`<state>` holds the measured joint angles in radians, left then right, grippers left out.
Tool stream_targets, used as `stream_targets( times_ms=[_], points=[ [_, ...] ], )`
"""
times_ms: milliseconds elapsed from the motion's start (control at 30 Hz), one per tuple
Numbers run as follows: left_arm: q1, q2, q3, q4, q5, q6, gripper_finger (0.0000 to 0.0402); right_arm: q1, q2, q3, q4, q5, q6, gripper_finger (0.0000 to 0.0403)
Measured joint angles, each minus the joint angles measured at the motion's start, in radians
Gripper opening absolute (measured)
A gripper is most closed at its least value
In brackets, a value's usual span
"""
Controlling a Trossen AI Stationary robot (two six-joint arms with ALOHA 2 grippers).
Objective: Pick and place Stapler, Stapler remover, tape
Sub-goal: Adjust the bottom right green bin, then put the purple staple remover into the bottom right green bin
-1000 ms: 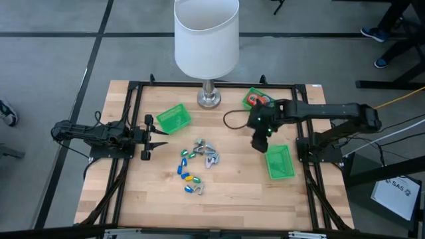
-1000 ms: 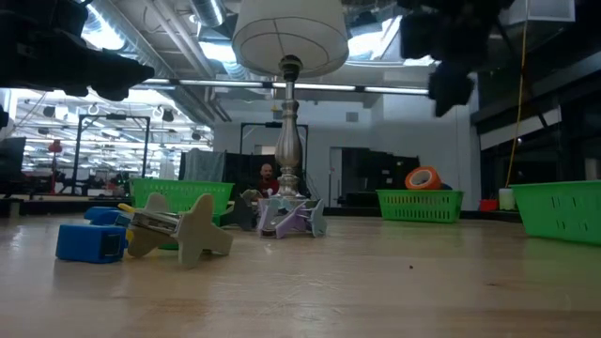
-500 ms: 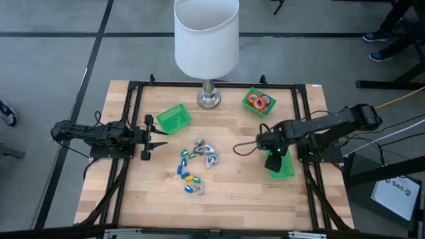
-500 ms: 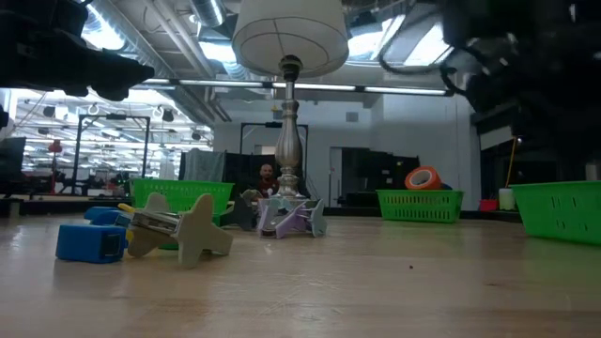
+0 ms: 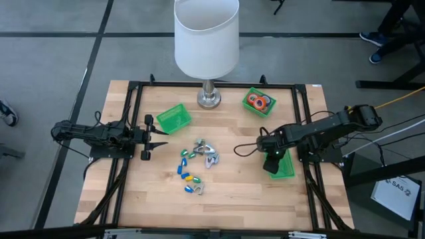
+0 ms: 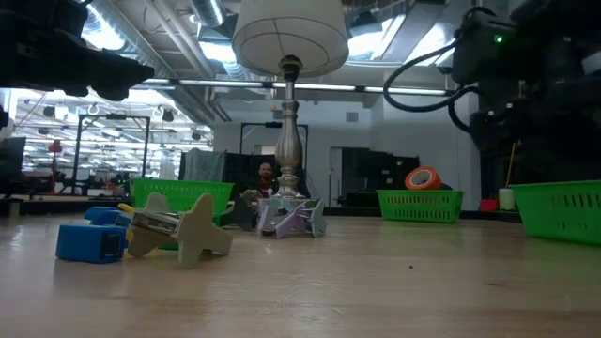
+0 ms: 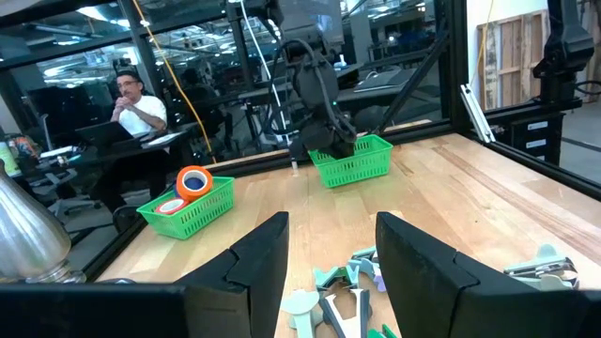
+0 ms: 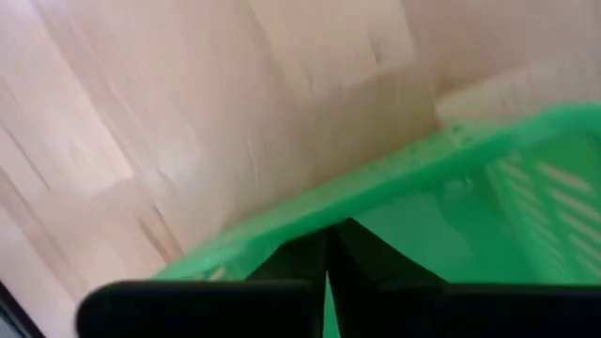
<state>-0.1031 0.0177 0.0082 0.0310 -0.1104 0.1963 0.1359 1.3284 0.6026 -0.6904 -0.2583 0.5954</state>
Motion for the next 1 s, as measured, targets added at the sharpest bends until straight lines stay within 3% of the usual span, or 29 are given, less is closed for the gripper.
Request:
stream_targets(
  times_ms=[167, 533, 800, 1000],
  points=[
    [0.000, 0.000, 0.000, 0.000, 0.000, 0.000, 0.0157, -0.024, 0.000, -0.023, 0.139, 0.037, -0.057, 0.0026],
    [0.000, 0.000, 0.000, 0.000, 0.000, 0.000, 0.0157, -0.163, 0.000, -0.023, 0.494, 0.229, -0.436, 0.0004],
    [0.000, 0.000, 0.000, 0.000, 0.000, 0.000, 0.0157, -0.274, 0.000, -0.019, 0.630, 0.232, -0.593, 0.0027],
    [0.000, 0.000, 0.000, 0.000, 0.000, 0.000, 0.0157, -0.304, 0.001, 0.098, 0.624, 0.232, -0.708, 0.0027]
  ],
)
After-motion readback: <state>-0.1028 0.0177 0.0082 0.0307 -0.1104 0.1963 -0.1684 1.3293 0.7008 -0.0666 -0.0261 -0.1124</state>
